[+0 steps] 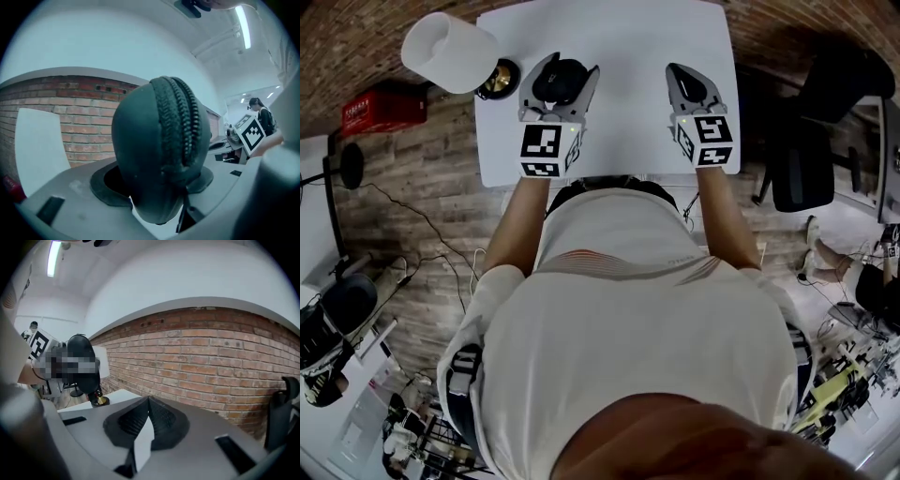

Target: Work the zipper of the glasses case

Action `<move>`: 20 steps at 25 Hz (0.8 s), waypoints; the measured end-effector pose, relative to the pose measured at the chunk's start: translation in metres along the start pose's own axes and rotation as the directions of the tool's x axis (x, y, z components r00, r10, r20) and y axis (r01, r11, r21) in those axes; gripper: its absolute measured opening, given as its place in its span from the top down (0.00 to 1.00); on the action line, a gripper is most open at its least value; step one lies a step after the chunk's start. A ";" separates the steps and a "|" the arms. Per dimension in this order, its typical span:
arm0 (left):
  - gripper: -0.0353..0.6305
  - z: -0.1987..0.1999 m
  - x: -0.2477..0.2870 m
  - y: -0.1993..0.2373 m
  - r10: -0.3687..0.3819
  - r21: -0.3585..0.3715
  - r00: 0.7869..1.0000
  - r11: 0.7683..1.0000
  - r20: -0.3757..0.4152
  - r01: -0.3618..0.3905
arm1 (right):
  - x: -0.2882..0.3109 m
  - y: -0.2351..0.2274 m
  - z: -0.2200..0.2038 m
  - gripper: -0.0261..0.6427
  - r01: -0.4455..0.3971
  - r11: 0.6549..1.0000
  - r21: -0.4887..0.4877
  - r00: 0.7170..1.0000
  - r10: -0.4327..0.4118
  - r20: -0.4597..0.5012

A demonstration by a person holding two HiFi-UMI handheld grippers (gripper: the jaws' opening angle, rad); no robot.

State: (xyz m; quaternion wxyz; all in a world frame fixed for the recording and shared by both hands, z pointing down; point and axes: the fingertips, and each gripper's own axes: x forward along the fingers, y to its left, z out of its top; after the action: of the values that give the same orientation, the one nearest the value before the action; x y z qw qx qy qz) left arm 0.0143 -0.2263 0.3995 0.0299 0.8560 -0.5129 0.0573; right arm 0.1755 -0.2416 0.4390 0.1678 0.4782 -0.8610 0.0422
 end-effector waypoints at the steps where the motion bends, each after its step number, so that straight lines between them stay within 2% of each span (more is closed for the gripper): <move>1: 0.54 0.000 -0.003 0.004 0.020 -0.003 1.000 1.000 0.010 -0.020 | -0.001 -0.002 0.002 0.88 0.013 1.000 0.001 1.000 -0.013 0.012; 9: 0.54 -0.011 -0.010 0.008 0.040 -0.028 0.999 0.999 -0.006 -0.040 | -0.004 -0.005 0.006 0.88 0.033 0.999 -0.005 0.998 -0.033 0.045; 20: 0.54 -0.009 -0.010 0.009 0.043 -0.048 0.999 0.998 -0.013 -0.044 | -0.004 0.000 0.012 0.88 0.017 1.000 -0.023 0.999 -0.015 0.049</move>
State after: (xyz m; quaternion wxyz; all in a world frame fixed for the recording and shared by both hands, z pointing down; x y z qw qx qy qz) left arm 0.0006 -0.2206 0.4075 0.0525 0.8432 -0.5326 0.0509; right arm 0.1750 -0.2409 0.4264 0.1526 0.4840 -0.8615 0.0192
